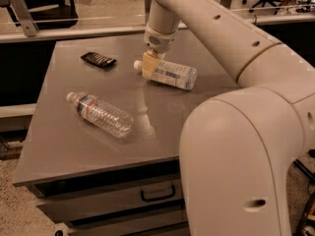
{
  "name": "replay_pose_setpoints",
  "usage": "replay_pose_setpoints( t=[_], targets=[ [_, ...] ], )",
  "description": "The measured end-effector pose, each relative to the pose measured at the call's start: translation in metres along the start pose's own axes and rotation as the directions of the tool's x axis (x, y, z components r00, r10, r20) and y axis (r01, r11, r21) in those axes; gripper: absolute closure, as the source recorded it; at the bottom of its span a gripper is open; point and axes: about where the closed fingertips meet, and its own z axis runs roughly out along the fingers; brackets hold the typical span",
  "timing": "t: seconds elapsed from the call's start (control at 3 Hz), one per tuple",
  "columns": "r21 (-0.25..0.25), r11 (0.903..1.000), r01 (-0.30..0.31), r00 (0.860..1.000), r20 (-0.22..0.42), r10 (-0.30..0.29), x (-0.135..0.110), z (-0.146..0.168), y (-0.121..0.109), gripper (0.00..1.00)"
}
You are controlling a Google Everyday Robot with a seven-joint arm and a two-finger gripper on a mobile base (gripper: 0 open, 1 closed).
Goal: Place blue plastic bottle upright
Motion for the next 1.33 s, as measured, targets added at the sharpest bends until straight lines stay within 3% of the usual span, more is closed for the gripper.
replay_pose_setpoints(
  t=[0.33,0.67,1.0,1.33],
  targets=[
    [-0.014,0.9976,0.067,0.998,0.012,-0.067,0.004,-0.010,0.004,0.94],
    [-0.032,0.9896,0.140,0.973,0.191,-0.131,0.006,-0.038,0.002,1.00],
    [-0.057,0.9785,0.198,0.879,0.452,-0.152,0.022,-0.076,0.005,1.00],
    [-0.090,0.9751,0.203,0.749,0.656,-0.095,0.055,-0.114,0.003,1.00]
  ],
)
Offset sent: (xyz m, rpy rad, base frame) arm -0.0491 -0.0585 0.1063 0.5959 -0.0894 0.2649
